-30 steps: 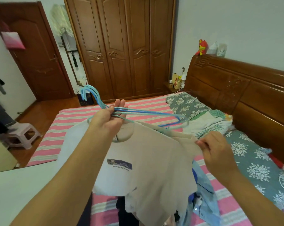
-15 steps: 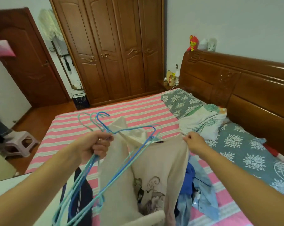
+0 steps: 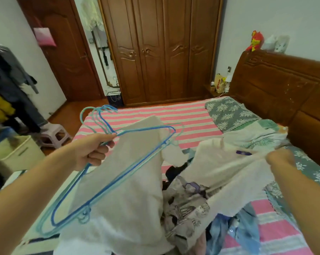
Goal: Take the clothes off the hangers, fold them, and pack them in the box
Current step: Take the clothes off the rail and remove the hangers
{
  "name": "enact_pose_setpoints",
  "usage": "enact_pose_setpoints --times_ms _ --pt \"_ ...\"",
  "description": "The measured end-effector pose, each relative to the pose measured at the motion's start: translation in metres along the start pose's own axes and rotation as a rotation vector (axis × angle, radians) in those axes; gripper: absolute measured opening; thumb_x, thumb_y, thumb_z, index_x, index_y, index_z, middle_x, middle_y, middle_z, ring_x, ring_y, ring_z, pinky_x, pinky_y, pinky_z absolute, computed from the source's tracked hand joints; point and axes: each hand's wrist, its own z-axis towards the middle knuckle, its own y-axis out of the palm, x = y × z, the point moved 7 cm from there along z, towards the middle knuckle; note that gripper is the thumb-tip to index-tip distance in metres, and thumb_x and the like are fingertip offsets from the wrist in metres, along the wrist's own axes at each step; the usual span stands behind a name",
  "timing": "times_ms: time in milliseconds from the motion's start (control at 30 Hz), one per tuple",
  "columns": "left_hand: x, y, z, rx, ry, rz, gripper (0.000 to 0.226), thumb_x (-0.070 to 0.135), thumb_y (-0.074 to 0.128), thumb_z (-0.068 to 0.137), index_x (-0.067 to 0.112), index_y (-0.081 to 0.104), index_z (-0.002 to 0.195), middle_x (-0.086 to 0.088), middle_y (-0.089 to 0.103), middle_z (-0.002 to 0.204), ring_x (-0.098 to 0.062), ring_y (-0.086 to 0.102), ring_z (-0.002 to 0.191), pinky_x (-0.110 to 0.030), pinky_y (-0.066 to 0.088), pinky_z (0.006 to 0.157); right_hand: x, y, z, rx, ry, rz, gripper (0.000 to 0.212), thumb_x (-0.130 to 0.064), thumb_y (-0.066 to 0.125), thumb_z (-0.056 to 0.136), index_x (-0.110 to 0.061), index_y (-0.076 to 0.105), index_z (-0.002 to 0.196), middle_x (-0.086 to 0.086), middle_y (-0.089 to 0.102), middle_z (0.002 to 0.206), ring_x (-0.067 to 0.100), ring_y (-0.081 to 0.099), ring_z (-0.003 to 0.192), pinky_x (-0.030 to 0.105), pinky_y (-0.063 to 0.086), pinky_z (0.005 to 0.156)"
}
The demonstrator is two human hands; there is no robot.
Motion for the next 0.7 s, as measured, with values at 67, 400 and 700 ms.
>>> enact_pose_setpoints --times_ms 67,400,700 --pt "-0.002 -0.022 0.0 0.042 0.001 -0.104 0.038 0.045 0.054 0.099 0.017 0.047 0.074 0.008 0.016 0.051 -0.006 0.014 0.034 -0.012 0.012 0.036 0.001 -0.005 0.014 0.013 -0.029 0.081 0.045 -0.022 0.055 0.088 -0.006 0.054 0.13 0.02 0.059 0.129 0.04 0.059 0.113 0.045 0.053 0.091" --pt "0.034 0.042 0.019 0.076 0.119 -0.588 0.025 0.018 0.044 0.101 0.017 0.044 0.076 0.007 0.028 0.051 -0.007 0.027 0.037 -0.019 0.028 0.036 -0.231 -0.151 -0.119 0.084 -0.736 0.798 0.019 -0.038 0.048 0.102 -0.02 0.054 0.098 -0.001 0.056 0.097 0.016 0.053 0.092 0.038 0.048 0.084" --pt "0.091 0.078 -0.022 -0.012 0.315 -0.732 0.014 0.009 0.039 0.108 0.006 0.053 0.109 -0.011 0.076 0.103 -0.023 0.076 0.091 -0.04 0.058 0.088 -0.279 -0.203 -0.162 0.165 -0.824 0.982 0.015 -0.032 0.044 0.105 -0.019 0.051 0.099 -0.004 0.055 0.092 0.007 0.055 0.081 0.02 0.051 0.075"
